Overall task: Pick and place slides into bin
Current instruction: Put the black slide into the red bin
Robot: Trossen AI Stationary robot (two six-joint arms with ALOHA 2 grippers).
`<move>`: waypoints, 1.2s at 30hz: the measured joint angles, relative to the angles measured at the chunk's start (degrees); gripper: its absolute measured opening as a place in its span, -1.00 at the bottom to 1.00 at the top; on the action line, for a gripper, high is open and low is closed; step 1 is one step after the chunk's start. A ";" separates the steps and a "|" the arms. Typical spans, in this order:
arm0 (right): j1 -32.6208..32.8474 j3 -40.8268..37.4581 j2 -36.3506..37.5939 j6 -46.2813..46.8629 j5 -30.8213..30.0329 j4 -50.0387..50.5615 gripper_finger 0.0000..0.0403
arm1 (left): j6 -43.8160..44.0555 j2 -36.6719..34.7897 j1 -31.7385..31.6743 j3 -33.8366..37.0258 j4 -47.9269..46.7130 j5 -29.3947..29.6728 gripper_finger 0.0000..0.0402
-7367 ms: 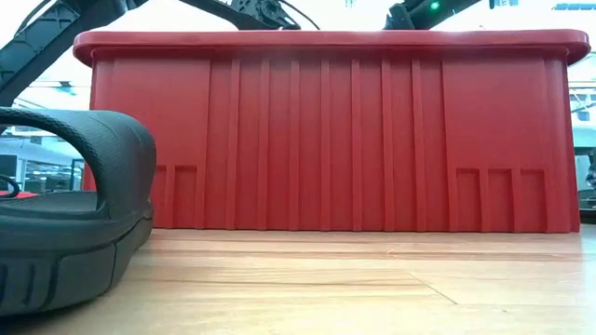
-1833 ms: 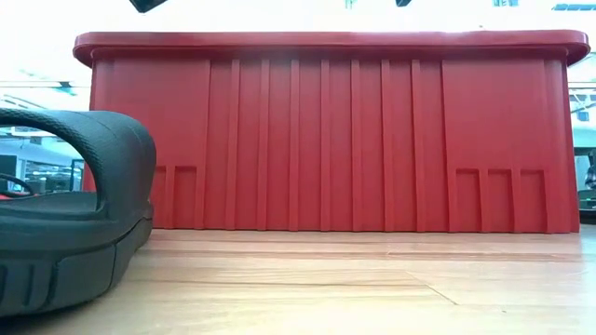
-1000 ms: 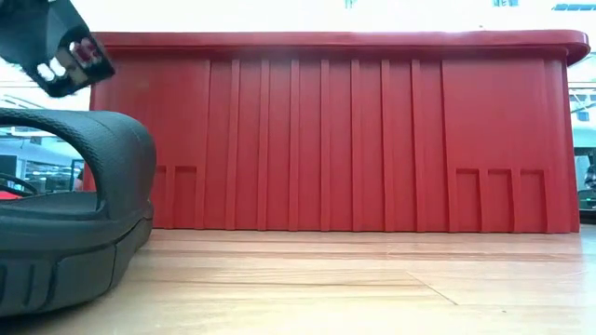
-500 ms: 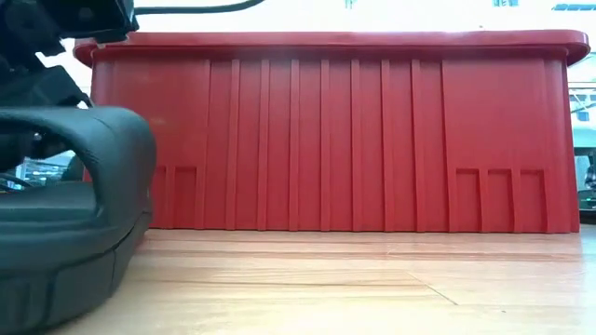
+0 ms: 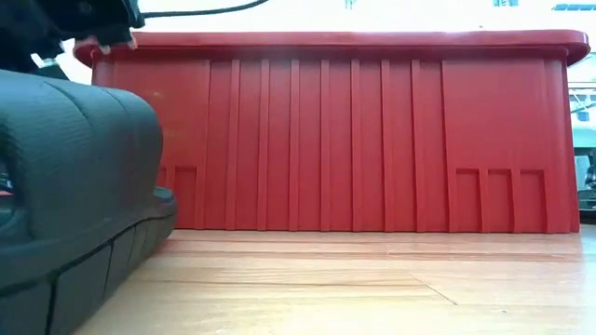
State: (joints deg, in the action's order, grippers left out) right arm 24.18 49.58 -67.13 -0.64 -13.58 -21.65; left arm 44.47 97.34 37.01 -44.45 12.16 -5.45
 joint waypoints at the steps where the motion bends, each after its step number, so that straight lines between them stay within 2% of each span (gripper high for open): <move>1: 0.00 0.00 0.00 0.00 0.01 0.00 -0.48 | -0.55 0.00 0.04 0.00 0.72 -0.29 -0.40; 11: -0.02 0.00 0.00 -0.07 0.07 0.02 -0.48 | -2.59 0.00 0.02 -0.02 2.52 -2.69 -0.96; 17: -0.02 0.00 0.00 -0.17 0.09 0.04 -0.48 | -5.51 -0.54 0.04 0.06 5.62 -4.74 -0.96; 23: -0.02 0.00 0.00 -0.20 0.09 0.45 -0.48 | -7.93 -4.31 -0.86 -0.02 7.99 -6.79 -0.96; 30: -0.02 0.00 -0.92 -0.17 0.06 0.19 -0.48 | -13.29 -13.21 -1.98 -0.11 6.43 -7.96 -0.96; 36: 0.26 0.00 -1.11 -1.45 0.09 -4.97 -0.48 | -21.95 -22.24 -3.33 -0.11 6.30 -7.39 -0.98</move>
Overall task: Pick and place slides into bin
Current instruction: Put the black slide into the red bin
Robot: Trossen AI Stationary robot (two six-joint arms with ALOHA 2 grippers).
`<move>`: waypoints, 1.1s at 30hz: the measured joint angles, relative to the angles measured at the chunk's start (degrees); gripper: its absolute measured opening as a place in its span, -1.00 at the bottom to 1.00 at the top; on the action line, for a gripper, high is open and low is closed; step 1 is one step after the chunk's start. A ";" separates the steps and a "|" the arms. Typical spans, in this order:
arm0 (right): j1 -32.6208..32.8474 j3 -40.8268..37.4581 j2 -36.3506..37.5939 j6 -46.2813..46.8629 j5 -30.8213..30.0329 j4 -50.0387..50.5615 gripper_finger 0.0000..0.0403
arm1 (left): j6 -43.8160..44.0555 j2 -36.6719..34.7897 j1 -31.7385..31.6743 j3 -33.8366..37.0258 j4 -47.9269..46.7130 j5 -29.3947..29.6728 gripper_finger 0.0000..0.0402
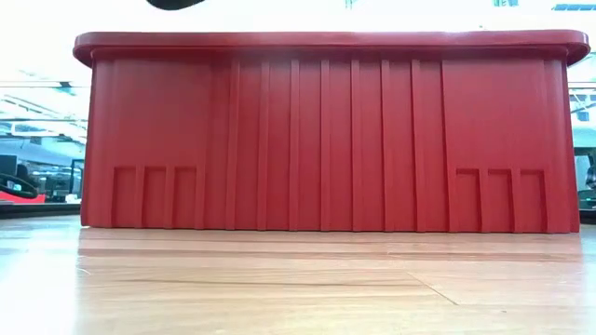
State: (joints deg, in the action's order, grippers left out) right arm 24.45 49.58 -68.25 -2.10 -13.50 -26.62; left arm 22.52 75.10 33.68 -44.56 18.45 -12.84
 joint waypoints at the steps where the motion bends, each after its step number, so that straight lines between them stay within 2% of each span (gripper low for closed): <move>1: 0.05 0.00 0.00 -1.38 0.07 -0.25 -0.48 | -1.54 -1.63 -0.55 0.00 -0.50 0.29 -0.97; 6: -0.38 0.00 0.24 -8.52 -0.18 -1.84 -0.48 | -7.42 -9.99 -6.23 0.00 -4.23 1.26 -0.98; 12: -2.90 0.00 0.22 -13.20 -0.41 -3.68 -0.48 | -11.76 -20.31 -16.65 -0.90 -14.44 0.83 -0.99; 16: -4.67 0.00 0.82 -13.79 -6.75 -3.03 -0.48 | -16.55 -23.18 -22.83 -6.83 -27.18 0.91 -0.98; 19: -6.16 0.00 2.21 -15.07 -11.83 -0.05 -0.48 | -21.18 -22.56 -27.21 -12.44 -34.98 0.84 -0.99; 24: -10.54 0.00 4.45 -15.25 -12.09 3.30 -0.48 | -26.04 -19.23 -37.04 -19.53 -42.95 -0.98 -0.99; 33: -19.74 0.00 8.87 -15.99 -12.01 10.18 -0.48 | -35.21 -6.56 -57.99 -25.78 -51.22 -14.62 -0.99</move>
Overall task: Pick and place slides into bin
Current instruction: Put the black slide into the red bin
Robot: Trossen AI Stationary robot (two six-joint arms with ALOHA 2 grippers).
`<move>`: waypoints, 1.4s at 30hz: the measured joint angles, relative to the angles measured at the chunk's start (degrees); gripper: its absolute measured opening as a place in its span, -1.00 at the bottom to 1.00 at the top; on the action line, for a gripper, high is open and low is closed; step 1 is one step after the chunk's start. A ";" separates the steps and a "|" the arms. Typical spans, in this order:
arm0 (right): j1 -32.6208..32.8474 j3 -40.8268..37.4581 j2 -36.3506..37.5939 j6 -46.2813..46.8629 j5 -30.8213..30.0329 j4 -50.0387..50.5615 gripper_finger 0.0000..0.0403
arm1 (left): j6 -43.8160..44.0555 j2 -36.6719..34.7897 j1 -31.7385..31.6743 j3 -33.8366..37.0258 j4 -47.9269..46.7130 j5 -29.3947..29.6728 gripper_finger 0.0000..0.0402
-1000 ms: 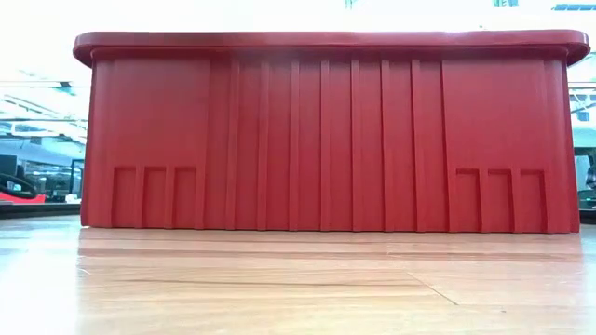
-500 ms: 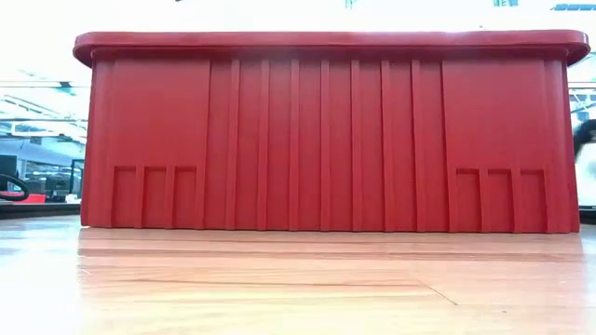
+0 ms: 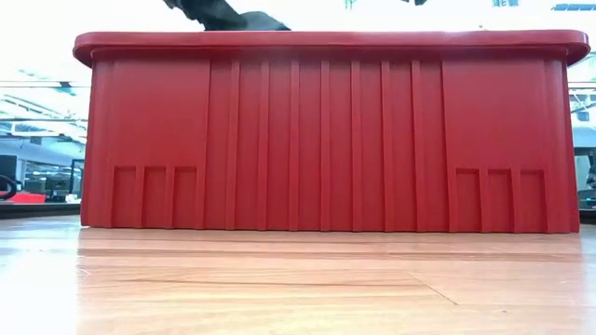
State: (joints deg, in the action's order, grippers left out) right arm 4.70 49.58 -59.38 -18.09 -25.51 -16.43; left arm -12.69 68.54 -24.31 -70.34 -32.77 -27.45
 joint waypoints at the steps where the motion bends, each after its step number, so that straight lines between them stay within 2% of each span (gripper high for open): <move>1: -0.82 0.00 0.46 0.10 0.02 0.87 -0.48 | -1.01 1.71 -1.60 -1.28 -1.18 -0.67 -0.99; 6: -4.96 0.00 2.41 0.90 0.21 4.82 -0.48 | -7.52 11.09 -7.89 -10.22 -8.91 -1.82 -0.99; 12: -9.76 0.00 2.91 0.87 0.44 6.89 -0.48 | -14.77 22.97 -11.93 -21.55 -17.75 -7.25 -0.99; 21: -18.03 0.00 2.91 2.81 14.94 8.30 -0.48 | -21.59 36.01 -12.87 -28.46 -24.70 -9.98 -0.99; 35: -26.36 0.00 2.91 3.38 24.18 10.74 -0.48 | -23.15 45.84 -10.74 -34.95 -24.57 -10.04 -0.99; 42: -26.85 0.00 2.34 3.69 24.32 10.67 -0.48 | -24.21 46.60 -10.10 -35.68 -23.82 -10.06 -0.98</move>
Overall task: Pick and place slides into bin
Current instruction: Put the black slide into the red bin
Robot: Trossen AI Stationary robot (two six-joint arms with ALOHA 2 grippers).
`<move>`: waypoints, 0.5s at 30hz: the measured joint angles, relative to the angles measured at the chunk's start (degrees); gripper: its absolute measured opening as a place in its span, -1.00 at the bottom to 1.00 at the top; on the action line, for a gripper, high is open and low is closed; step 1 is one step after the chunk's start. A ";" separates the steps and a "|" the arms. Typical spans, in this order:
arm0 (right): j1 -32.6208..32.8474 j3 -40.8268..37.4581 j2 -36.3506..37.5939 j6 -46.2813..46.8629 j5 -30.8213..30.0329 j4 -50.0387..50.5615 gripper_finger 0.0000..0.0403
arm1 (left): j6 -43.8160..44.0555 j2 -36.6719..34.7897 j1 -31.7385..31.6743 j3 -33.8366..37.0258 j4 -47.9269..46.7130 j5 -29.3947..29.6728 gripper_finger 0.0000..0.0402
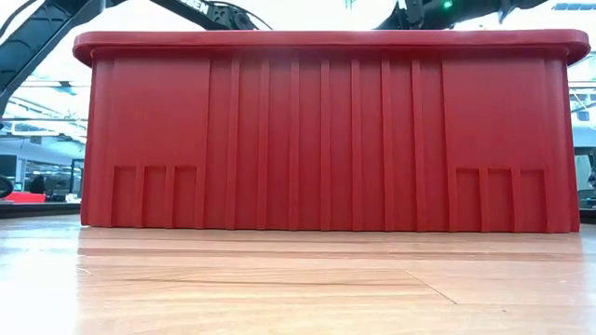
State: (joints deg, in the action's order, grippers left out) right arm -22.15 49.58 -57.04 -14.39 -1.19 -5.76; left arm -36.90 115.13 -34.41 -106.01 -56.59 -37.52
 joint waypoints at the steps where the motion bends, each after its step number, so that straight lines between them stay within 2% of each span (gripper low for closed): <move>1: 0.00 0.00 -0.11 0.00 0.00 0.07 -0.48 | -0.09 -0.02 0.18 -0.04 0.13 0.00 -0.99; 15: 0.00 0.00 -0.89 0.61 0.02 -0.20 -0.48 | -0.80 4.57 3.21 -0.05 2.69 0.00 -0.98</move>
State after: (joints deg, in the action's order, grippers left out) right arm -22.15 49.58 -57.93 -13.78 -1.17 -5.96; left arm -37.70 119.70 -31.20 -106.06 -53.90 -37.52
